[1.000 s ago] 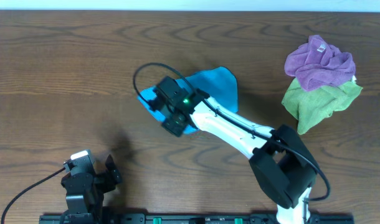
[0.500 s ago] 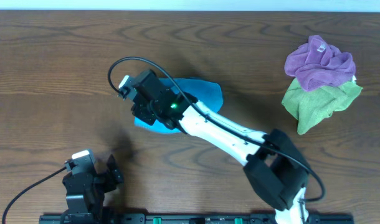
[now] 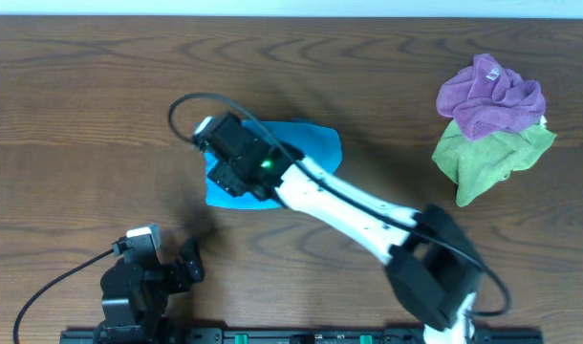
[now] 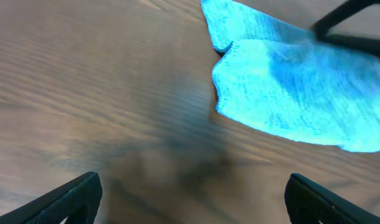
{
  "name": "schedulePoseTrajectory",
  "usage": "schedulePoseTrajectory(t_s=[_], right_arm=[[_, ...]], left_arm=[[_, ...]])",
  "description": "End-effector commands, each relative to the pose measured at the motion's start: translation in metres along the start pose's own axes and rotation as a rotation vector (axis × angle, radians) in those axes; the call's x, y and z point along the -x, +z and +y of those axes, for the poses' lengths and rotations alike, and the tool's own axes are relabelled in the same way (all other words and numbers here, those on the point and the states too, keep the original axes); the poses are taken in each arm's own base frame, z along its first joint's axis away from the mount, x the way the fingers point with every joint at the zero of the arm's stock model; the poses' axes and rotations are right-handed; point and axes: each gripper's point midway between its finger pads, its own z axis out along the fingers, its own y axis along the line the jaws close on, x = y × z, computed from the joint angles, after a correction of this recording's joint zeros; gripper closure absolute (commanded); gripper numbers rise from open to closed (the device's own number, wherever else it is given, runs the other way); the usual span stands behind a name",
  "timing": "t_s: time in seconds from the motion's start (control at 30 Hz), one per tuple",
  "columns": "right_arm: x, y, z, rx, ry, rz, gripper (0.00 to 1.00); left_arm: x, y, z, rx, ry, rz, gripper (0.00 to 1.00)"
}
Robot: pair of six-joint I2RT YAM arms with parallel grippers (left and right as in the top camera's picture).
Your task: Fold the cloth
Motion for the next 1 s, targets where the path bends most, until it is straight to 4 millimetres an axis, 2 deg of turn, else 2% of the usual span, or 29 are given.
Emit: schedulePoseTrajectory(t_s=[0.0, 0.2, 0.3, 0.47, 0.53, 0.73, 0.97], right_arm=[[0.023, -0.043, -0.029, 0.025, 0.157, -0.079, 0.12], [0.009, -0.075, -0.057, 0.122, 0.256, -0.052, 0.01], [-0.004, -0.085, -0.076, 0.142, 0.311, -0.022, 0.04], [-0.024, -0.093, -0.095, 0.238, 0.399, 0.021, 0.02], [-0.029, -0.095, -0.103, 0.263, 0.432, 0.026, 0.02], [-0.047, -0.099, -0.124, 0.272, 0.504, 0.062, 0.01], [-0.057, -0.101, -0.123, 0.277, 0.468, 0.094, 0.01]], left_arm=[[0.015, -0.01, -0.013, -0.038, -0.115, -0.001, 0.05], [0.027, -0.013, -0.033, -0.076, -0.213, 0.155, 0.05], [0.042, -0.008, -0.046, -0.094, -0.234, 0.245, 0.05], [0.063, 0.011, -0.069, -0.174, -0.271, 0.336, 0.05], [0.06, 0.02, -0.071, -0.18, -0.308, 0.38, 0.05], [0.038, 0.05, -0.06, -0.057, -0.577, 0.524, 0.05], [0.021, 0.084, -0.055, -0.026, -0.627, 0.615, 0.05]])
